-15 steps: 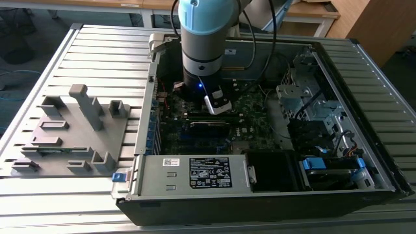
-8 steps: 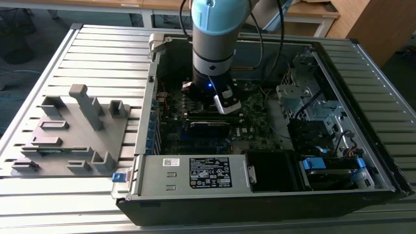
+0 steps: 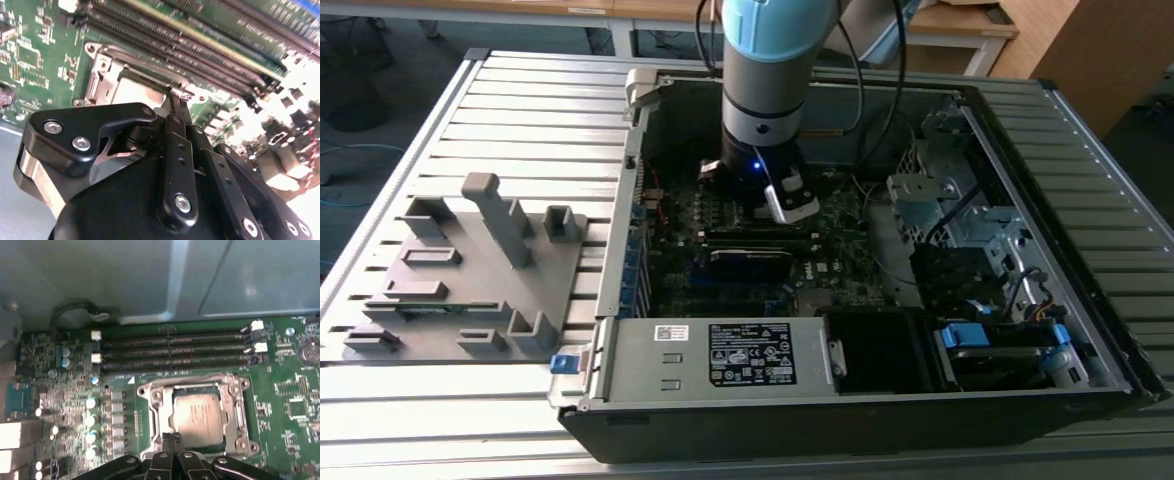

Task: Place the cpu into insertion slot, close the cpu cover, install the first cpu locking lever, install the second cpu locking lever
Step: 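Install the second cpu locking lever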

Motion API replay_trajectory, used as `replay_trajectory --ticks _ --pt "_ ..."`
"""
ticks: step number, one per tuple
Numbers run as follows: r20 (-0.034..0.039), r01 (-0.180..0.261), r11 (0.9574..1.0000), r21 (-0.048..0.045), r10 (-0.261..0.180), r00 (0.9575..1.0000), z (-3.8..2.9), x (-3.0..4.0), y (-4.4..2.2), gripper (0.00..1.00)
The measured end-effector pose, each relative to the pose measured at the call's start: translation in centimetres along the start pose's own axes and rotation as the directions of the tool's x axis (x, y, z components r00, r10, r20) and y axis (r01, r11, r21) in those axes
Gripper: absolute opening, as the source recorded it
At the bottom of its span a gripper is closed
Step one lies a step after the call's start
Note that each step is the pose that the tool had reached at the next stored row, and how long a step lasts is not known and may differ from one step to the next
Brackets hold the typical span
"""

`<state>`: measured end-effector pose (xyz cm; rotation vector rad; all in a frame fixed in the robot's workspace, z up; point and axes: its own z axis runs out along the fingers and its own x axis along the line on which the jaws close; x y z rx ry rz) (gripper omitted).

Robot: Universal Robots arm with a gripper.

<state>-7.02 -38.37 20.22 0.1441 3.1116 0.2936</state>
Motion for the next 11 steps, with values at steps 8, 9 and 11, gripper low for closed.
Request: replay_trajectory --ticks 8,9,11 --pt "0.0010 0.000 0.9999 0.0115 0.000 1.0000 0.25 -0.64 1.28 0.10" --pt "0.0011 0.000 0.9999 0.0127 0.000 1.0000 0.27 -0.81 1.38 0.10" --pt "0.0013 0.000 0.9999 0.0150 0.000 1.0000 0.32 -1.11 1.60 0.10"
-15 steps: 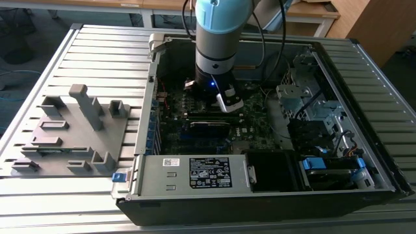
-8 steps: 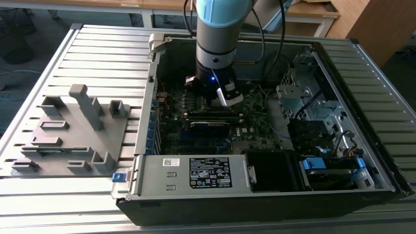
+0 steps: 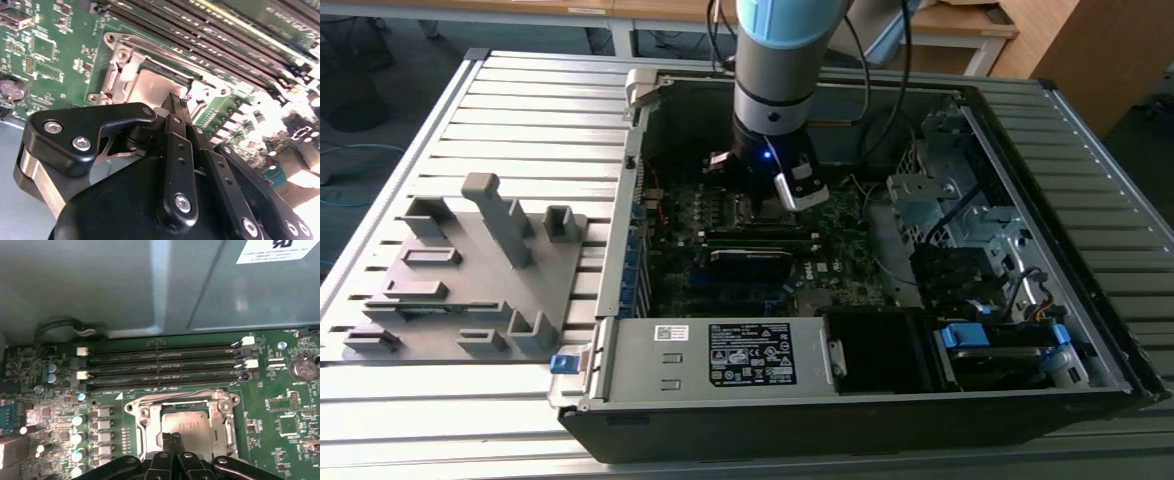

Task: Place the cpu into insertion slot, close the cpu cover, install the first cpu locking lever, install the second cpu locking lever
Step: 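Install the second cpu locking lever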

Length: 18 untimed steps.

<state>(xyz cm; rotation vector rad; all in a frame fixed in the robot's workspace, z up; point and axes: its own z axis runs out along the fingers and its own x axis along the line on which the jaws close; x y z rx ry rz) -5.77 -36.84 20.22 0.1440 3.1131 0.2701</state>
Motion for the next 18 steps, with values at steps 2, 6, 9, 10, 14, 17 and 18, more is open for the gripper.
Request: replay_trajectory --ticks 2,6,9,10,14,17,18 --pt "0.0003 0.000 1.0000 0.0021 0.000 1.0000 0.05 -0.19 0.27 0.10" --pt "0.0006 0.000 1.0000 0.0066 0.000 1.0000 0.13 -0.39 0.75 0.10" --pt "0.0000 0.000 1.0000 0.0082 0.000 1.0000 0.13 -0.67 0.79 0.10" --pt "-0.0003 0.000 1.0000 0.0090 0.000 1.0000 0.11 -0.77 0.80 0.10" --pt "-0.0002 0.000 0.9999 0.0148 0.000 1.0000 -0.12 -0.84 0.87 0.10" --pt "0.0001 0.000 0.9999 0.0170 0.000 1.0000 -0.25 -0.85 0.91 0.10" --pt "0.0002 0.000 0.9999 0.0171 0.000 1.0000 -0.25 -0.85 0.91 0.10"
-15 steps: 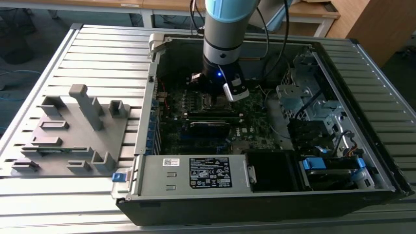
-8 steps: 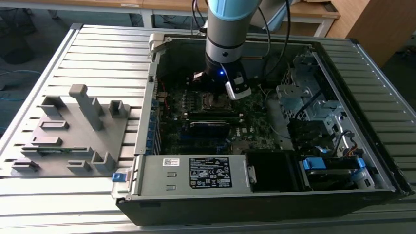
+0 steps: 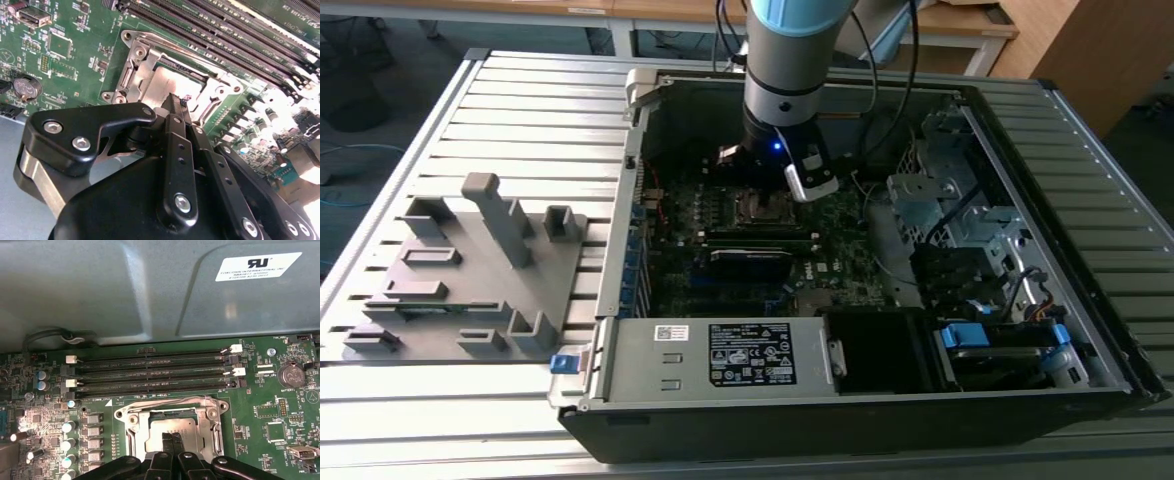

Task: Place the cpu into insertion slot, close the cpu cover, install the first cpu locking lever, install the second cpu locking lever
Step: 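Install the second cpu locking lever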

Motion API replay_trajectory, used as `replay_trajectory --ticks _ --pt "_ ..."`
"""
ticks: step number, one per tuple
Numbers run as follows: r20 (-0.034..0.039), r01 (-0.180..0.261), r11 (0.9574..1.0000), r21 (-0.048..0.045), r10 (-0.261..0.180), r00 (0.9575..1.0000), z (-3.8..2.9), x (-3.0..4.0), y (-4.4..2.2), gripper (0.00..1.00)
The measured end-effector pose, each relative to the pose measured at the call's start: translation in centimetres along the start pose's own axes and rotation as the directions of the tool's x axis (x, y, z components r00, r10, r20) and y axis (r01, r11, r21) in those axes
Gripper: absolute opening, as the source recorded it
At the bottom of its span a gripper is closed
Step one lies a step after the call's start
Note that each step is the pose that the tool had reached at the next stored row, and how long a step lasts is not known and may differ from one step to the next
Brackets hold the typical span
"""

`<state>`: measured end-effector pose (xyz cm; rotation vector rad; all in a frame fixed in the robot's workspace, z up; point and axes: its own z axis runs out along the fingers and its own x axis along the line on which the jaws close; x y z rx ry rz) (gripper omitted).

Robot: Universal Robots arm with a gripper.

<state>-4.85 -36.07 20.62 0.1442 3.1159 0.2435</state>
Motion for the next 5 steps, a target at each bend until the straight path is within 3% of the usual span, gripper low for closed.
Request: replay_trajectory --ticks 5 --pt "0.0000 0.000 1.0000 0.0020 0.000 1.0000 -0.01 0.00 0.00 0.10"
